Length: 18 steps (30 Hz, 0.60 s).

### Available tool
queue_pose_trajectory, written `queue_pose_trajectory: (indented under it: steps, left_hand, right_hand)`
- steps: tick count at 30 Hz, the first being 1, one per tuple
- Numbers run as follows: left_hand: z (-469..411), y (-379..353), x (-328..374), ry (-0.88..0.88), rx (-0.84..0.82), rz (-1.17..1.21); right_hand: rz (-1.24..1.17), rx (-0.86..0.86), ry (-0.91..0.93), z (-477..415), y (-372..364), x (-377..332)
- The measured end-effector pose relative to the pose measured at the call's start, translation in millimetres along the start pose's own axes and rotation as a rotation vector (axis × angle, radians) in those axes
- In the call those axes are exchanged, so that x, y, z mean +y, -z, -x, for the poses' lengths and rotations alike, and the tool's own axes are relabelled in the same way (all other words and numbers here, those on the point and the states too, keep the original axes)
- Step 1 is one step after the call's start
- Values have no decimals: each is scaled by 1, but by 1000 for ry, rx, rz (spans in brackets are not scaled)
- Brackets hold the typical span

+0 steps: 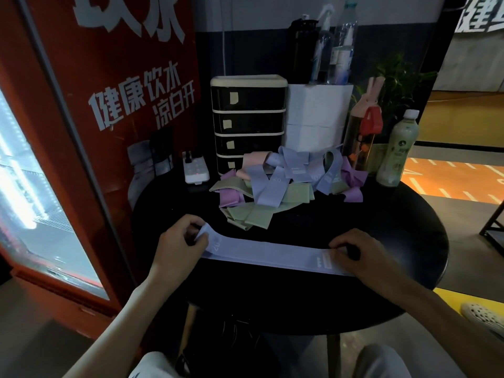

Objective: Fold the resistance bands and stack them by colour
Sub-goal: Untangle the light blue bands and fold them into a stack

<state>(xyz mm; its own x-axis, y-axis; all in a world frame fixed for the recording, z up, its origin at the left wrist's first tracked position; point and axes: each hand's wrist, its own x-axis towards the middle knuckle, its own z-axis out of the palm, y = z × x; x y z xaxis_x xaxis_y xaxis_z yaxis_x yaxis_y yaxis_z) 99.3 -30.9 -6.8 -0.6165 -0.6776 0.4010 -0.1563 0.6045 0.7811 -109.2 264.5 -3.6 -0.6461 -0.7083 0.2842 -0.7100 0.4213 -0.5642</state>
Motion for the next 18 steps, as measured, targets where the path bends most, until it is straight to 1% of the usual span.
queue_pose_trajectory:
  steps: [4,10,15,18]
  left_hand:
    - [0,-1,-2,-3,-25,-39]
    - [2,-2,-3,6,-23,-42]
    - [2,-2,-3,4,-20,-47]
    - [3,-2,-4,1,-21,-53]
  right_hand:
    - [-4,-95,55,4,6,6]
    - [-42,-96,89,5,7,12]
    - [-28,-129,116,4,11,17]
    - [-23,-139,102,5,14,23]
